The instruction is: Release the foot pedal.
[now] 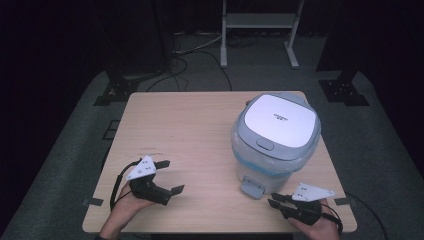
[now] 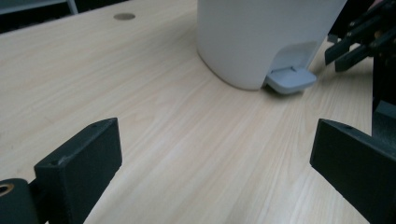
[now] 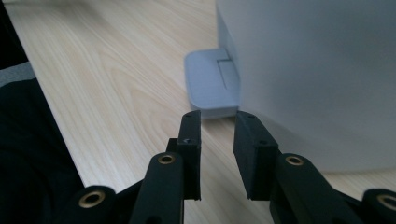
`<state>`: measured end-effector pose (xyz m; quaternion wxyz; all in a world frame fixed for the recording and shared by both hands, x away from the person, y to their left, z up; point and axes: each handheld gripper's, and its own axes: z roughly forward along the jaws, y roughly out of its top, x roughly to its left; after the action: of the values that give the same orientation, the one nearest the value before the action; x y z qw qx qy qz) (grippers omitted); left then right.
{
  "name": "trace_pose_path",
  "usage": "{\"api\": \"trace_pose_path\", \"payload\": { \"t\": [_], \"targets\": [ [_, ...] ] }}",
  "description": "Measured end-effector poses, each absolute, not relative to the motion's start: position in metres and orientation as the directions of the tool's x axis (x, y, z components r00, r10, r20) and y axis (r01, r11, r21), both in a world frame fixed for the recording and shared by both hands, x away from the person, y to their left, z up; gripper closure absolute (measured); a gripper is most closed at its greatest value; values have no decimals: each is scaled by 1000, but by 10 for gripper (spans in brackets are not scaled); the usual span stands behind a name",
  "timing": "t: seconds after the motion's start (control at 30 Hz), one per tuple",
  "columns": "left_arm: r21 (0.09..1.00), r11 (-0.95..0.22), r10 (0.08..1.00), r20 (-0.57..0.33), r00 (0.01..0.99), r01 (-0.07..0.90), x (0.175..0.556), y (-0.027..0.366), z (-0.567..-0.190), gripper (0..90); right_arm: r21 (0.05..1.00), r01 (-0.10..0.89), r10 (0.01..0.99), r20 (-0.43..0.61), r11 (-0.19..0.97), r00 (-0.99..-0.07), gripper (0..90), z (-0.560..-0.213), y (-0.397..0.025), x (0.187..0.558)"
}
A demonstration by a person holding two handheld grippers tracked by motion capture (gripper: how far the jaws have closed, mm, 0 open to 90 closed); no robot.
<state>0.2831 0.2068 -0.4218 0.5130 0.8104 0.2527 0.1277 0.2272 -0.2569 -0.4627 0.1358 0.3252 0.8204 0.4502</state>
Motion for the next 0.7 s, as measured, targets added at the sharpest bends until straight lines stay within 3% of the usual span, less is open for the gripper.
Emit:
{"api": "trace_pose_path", "payload": {
  "t": [0.33, 0.7],
  "targets": [
    [874, -380, 559, -43, 828, 302, 273, 212, -436, 6, 818, 441, 713, 54, 370, -699, 687, -464, -281, 228],
    [815, -473, 577, -1, 817, 335, 268, 216, -456, 6, 806, 477, 785, 25, 350, -619, 479, -473, -301, 237]
  ]
}}
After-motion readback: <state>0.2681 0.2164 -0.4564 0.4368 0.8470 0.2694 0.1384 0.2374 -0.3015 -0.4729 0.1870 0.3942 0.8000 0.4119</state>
